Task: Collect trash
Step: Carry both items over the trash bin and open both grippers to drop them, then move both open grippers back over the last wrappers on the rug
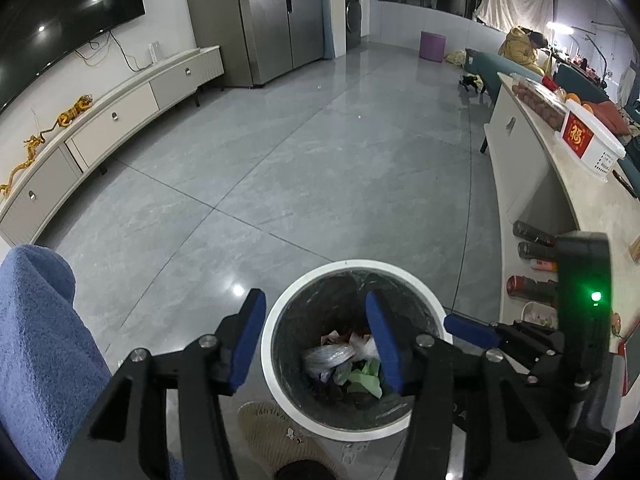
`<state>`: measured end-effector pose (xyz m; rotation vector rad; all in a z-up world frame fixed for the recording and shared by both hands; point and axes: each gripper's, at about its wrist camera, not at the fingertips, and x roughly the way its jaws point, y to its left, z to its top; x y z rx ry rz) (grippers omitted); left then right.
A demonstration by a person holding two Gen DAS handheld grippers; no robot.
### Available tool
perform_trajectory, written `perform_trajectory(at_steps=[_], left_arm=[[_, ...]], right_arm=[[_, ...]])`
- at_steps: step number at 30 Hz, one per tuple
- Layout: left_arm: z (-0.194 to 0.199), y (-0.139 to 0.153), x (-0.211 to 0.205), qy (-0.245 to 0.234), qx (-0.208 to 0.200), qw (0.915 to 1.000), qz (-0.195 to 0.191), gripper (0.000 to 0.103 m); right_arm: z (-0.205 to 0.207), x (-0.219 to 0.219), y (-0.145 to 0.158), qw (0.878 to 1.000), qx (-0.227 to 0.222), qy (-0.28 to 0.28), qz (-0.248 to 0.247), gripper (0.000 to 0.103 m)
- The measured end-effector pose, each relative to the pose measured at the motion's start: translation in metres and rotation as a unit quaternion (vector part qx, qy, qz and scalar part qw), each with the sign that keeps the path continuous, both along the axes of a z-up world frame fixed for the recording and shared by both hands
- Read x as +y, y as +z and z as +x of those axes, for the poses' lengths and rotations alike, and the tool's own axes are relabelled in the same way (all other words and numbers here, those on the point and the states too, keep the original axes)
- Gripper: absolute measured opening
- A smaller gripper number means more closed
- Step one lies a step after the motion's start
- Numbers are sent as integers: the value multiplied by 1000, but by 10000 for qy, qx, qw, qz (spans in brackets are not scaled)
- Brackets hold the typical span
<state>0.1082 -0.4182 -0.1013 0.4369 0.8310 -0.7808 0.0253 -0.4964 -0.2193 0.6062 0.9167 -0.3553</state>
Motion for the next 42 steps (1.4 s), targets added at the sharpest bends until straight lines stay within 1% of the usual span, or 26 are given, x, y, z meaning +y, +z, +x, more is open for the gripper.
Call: perform_trajectory(at_steps=[6, 9, 20, 21, 24, 29, 32, 37, 40, 42], left_arm=[[-15, 19, 10, 98, -393, 9990, -185, 51], [-22, 29, 18, 137, -511, 9982, -282, 51], [-38, 53, 41, 203, -606, 9967, -504, 52], [-39, 55, 43, 215, -606, 9966, -523, 53], [-41, 60, 51, 268, -625, 9960, -584, 62], [-46, 71, 73, 377, -614, 9949, -707, 62], [-47, 79, 92, 491, -648, 9936, -790, 62], [-44, 94, 139, 787, -741, 9896, -951, 62], [-38, 101, 181, 1070, -833, 9852, -1044, 62], [-33, 104, 216, 1297, -881, 9816, -1087, 62]], right_arm=[[-8, 2, 9, 9999, -105, -49, -38, 39], [-13, 7, 19, 9997, -199, -38, -104, 39], [-27, 26, 55, 9984, -433, 24, -362, 43], [-28, 27, 58, 9983, -449, 26, -381, 43], [-31, 33, 66, 9978, -493, 40, -452, 43], [-34, 47, 83, 9964, -594, 114, -599, 44], [-35, 59, 96, 9951, -673, 191, -701, 44], [-28, 87, 120, 9913, -844, 488, -883, 44], [-21, 108, 131, 9883, -942, 719, -963, 45], [-12, 128, 140, 9854, -1013, 915, -1020, 45]])
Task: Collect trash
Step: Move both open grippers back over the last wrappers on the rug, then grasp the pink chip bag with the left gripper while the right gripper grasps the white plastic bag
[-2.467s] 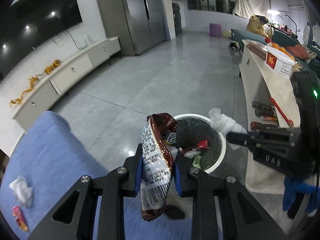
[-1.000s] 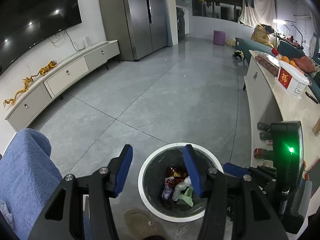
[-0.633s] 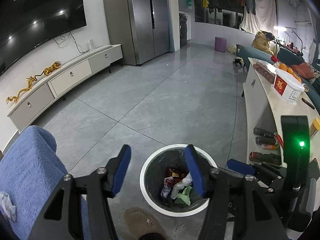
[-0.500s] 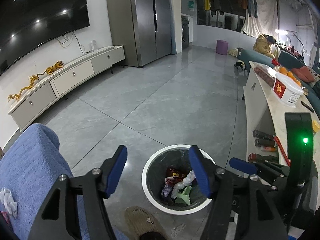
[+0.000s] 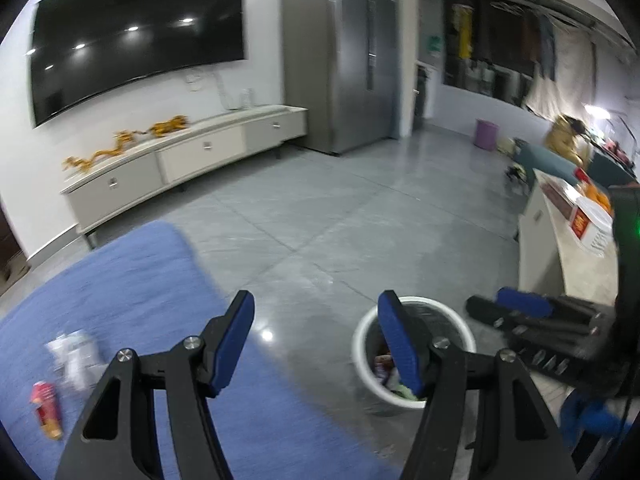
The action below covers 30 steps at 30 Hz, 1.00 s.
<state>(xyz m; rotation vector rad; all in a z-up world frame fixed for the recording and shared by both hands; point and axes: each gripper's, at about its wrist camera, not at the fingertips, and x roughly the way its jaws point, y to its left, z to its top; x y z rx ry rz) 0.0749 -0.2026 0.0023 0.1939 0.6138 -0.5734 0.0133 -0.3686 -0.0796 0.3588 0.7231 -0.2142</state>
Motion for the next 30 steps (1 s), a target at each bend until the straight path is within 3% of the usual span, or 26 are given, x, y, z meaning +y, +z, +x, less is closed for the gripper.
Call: perform_trajectory(at_steps=[7, 14, 20, 30], left_arm=[[22, -14, 141, 1106, -63, 9938, 39, 62], [54, -55, 264, 2243, 400, 9737, 52, 67], [64, -72, 294, 2247, 642, 9723, -35, 68], [79, -90, 291, 2021, 1014, 9739, -197, 67]], right_arm=[[44, 77, 15, 9963, -110, 845, -140, 52], [104, 175, 4, 9784, -104, 2064, -87, 60], [145, 248, -16, 9600, 17, 2800, -75, 62], [191, 283, -39, 9485, 144, 3146, 331, 67]])
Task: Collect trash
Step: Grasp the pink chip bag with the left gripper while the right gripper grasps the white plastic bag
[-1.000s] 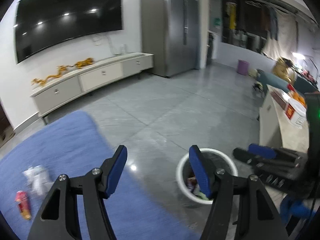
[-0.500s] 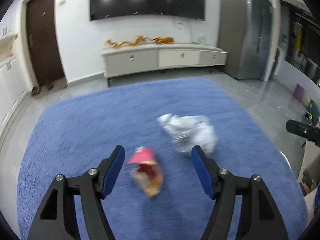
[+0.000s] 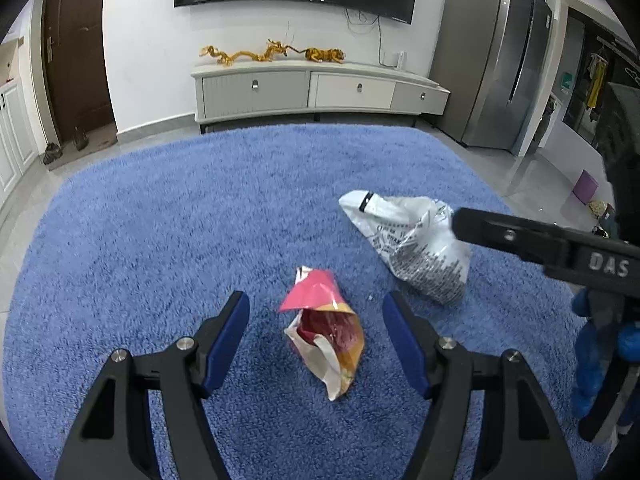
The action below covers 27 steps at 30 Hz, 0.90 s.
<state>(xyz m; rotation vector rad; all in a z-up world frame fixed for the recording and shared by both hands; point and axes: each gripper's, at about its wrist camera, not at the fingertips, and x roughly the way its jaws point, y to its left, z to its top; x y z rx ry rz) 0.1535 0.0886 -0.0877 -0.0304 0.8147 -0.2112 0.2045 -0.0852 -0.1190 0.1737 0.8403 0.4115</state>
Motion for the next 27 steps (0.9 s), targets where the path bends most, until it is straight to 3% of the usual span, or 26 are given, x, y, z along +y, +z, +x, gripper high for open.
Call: perform_trajectory(at_steps=[8, 10, 14, 16, 20, 27], left_arm=[[9, -5, 0, -15, 149, 9998, -133, 67], [10, -6, 0, -24, 149, 9998, -131, 61], [11, -8, -2, -49, 226, 9997, -51, 43], [14, -7, -6, -32, 213, 9998, -14, 34], [7, -5, -7, 53, 165, 9998, 20, 32], [-15, 13, -21, -76, -38, 9999, 77, 31]], right_arm=[[7, 20, -15, 9997, 50, 220, 21, 69], [7, 22, -16, 9997, 62, 256, 8, 68], [0, 29, -16, 9989, 25, 470, -42, 40], [-5, 28, -15, 9988, -40, 483, -61, 37], [-22, 17, -7, 9989, -192, 419, 37, 31], [-57, -15, 19, 9986, -489, 168, 142, 30]])
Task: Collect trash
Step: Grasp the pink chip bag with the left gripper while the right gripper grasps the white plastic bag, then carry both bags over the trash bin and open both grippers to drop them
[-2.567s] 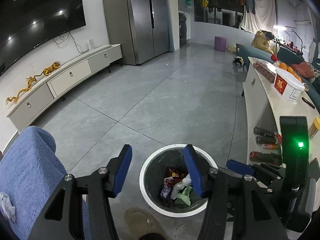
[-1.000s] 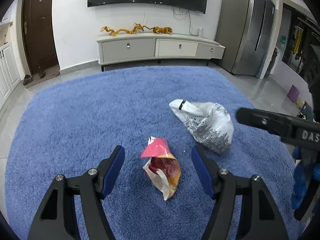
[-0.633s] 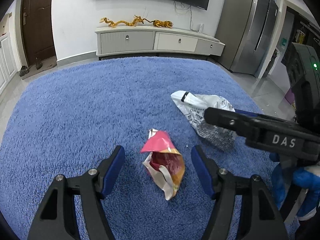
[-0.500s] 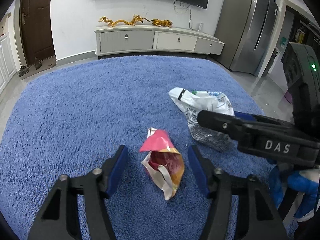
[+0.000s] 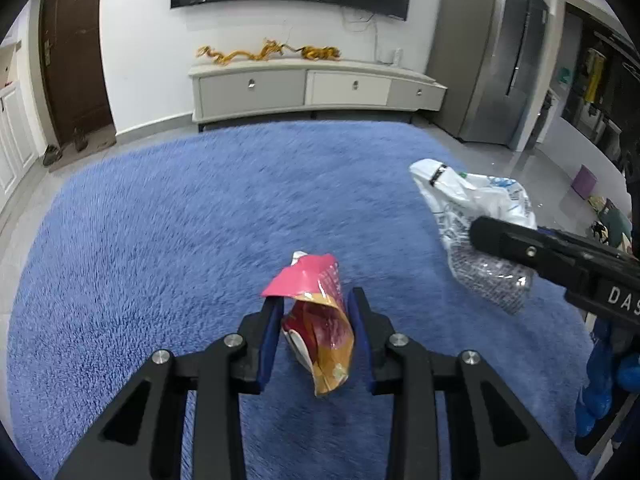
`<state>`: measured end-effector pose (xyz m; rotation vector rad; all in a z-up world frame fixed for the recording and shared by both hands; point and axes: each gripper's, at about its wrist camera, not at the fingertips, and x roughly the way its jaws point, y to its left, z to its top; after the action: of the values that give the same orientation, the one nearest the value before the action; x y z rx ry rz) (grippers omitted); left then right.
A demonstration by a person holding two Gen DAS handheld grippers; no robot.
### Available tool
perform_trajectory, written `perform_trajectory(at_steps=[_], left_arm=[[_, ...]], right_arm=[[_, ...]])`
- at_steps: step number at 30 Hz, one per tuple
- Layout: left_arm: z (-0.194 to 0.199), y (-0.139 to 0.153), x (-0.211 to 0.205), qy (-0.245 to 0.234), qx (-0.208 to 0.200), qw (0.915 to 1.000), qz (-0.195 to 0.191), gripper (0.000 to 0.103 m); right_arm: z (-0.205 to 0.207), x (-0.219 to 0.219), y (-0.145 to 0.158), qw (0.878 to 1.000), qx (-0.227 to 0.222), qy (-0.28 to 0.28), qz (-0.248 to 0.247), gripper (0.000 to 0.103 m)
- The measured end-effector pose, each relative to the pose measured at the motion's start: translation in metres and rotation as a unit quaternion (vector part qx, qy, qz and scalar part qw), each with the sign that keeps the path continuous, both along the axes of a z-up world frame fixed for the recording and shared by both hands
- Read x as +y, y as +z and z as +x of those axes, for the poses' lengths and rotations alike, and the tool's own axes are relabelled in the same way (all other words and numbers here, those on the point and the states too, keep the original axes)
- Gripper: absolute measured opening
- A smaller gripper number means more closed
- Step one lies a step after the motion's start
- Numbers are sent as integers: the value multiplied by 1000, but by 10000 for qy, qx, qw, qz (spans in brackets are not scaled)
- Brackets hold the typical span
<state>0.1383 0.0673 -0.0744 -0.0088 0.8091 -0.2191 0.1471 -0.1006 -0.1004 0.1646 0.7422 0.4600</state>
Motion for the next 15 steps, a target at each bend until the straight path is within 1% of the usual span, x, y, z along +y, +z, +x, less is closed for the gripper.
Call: perform_trajectory(at_steps=[7, 10, 15], left_arm=[[-20, 36, -36, -367, -283, 9989, -21, 31], [-26, 47, -62, -628, -361, 9974, -17, 31], [-34, 60, -122, -1228, -386, 9916, -75, 31]], right_arm=[[-39, -52, 27, 9988, -252, -431, 32, 30], [-59, -85, 35, 9967, -339, -735, 40, 30], [-89, -144, 37, 9908, -356, -1308, -6, 30]])
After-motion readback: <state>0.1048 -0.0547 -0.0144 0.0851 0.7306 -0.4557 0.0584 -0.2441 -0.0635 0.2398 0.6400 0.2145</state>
